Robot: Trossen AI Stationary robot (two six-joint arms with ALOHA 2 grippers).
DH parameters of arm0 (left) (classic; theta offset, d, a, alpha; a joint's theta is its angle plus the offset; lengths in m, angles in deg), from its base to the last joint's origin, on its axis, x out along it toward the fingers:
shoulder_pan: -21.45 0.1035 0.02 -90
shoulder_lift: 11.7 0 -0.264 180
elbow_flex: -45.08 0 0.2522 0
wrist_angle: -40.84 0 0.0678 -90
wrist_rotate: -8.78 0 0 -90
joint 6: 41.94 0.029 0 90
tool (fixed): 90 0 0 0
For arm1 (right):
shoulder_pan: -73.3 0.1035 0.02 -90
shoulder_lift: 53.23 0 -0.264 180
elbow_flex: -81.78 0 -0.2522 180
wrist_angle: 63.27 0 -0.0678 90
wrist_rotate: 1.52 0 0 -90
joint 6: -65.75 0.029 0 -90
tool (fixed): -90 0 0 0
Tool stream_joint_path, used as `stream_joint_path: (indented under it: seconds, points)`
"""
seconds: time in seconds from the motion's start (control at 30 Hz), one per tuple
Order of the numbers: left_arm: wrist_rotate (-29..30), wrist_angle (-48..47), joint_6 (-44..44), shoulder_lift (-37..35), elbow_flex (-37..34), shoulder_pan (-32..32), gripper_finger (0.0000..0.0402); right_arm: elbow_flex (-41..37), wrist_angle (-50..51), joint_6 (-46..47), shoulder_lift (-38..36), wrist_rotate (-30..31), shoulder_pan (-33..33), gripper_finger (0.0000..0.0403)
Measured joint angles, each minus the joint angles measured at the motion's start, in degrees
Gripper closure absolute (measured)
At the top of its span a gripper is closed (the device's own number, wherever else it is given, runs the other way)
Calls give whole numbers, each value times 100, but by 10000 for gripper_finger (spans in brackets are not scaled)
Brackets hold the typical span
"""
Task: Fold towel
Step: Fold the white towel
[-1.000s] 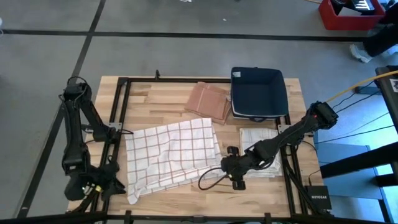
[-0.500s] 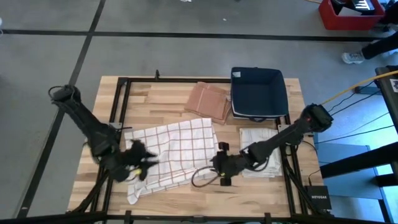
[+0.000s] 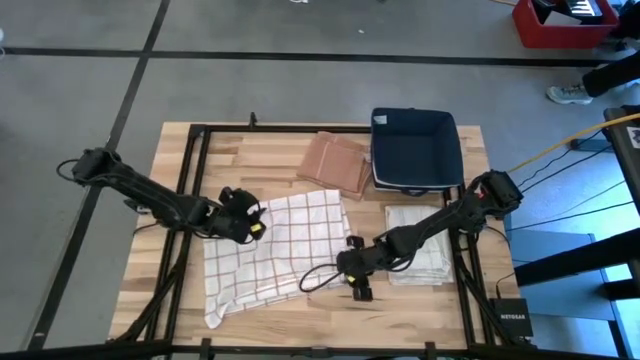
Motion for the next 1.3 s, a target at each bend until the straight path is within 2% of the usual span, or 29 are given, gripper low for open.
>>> stream_joint_path:
  seconds: [0.23,0.4,0.5,0.67,0.73,0.87,1.0,1.17,1.3]
  points:
    - [1,115,-260,0,-519,9,245,4,418,443,-47,-1387,606,226]
    - [3,128,-475,0,-594,9,245,18,534,982,-71,-1606,968,226]
    - [11,267,-406,-1,-596,24,245,146,909,972,-111,-1095,975,226]
    - [25,572,-156,-2,-596,28,245,214,855,346,-83,1003,680,226]
    - [25,571,-127,-2,-596,24,245,214,940,339,-3,1350,453,226]
    - [19,545,-102,-2,-596,26,245,24,922,778,1,1080,-37,226]
    - [-52,529,-31,-2,-596,22,245,-394,925,1062,-45,880,-262,226]
    - [-130,551,13,-2,-598,14,245,-683,891,1482,-88,336,-85,226]
    - [-129,590,15,-2,-597,2,245,-651,920,1674,-405,472,350,226]
